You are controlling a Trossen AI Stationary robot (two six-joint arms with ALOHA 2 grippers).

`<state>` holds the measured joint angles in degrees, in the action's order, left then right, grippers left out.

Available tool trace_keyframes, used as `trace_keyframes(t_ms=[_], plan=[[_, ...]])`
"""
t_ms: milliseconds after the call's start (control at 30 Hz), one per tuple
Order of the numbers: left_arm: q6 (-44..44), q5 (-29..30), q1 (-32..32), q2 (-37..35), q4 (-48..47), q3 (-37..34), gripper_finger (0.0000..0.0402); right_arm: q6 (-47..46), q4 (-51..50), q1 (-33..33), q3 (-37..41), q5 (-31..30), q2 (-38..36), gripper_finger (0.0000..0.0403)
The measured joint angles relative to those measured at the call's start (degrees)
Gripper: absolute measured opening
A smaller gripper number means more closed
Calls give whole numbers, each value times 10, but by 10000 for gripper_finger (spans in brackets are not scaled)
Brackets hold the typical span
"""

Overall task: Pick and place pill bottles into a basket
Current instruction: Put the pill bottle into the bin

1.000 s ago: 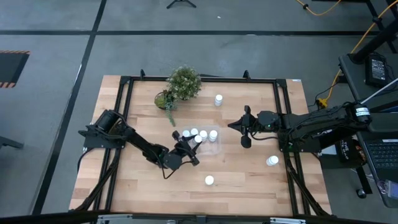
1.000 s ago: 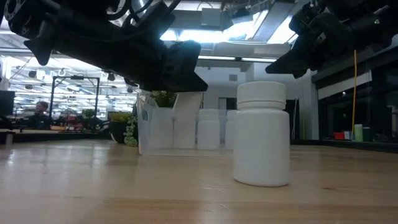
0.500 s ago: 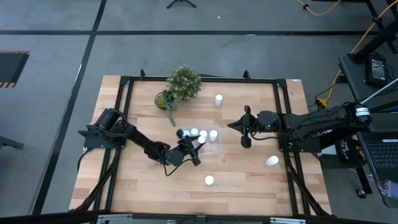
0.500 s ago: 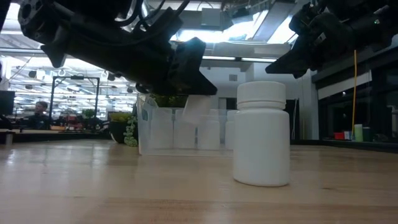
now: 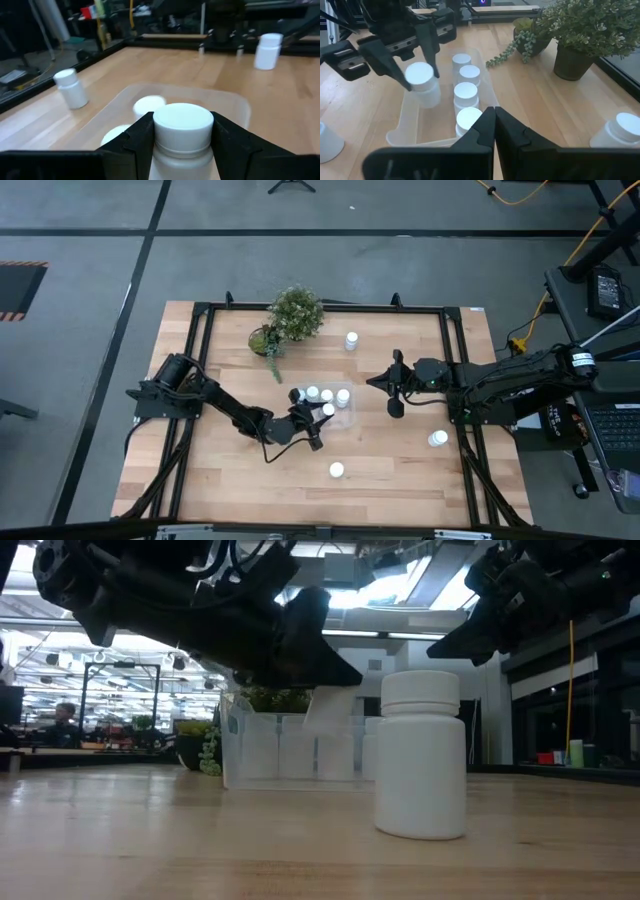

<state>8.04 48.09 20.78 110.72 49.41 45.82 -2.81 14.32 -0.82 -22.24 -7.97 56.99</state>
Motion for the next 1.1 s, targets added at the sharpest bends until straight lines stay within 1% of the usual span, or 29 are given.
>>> trace_keyframes(t_ms=[200, 367, 467, 633, 733, 867, 967, 1100], plan=[[-33, -33, -4, 32, 68, 0, 154, 0, 0, 0, 0, 0, 0, 12], [-69, -37, -11, 51, 124, 0, 154, 0, 0, 0, 0, 0, 0, 12], [-78, -55, -17, 51, 126, 0, 154, 0, 0, 0, 0, 0, 0, 12], [-59, -117, -40, 52, 126, 0, 154, 0, 0, 0, 0, 0, 0, 12], [-60, -134, -50, 52, 125, 1, 154, 0, 0, 0, 0, 0, 0, 12], [-72, -164, -56, 56, 114, 19, 154, 0, 0, 0, 0, 0, 0, 12], [-78, -170, -57, 61, 84, 33, 154, 0, 0, 0, 0, 0, 0, 12], [-78, -180, -59, 78, 81, 47, 154, 0, 0, 0, 0, 0, 0, 12]])
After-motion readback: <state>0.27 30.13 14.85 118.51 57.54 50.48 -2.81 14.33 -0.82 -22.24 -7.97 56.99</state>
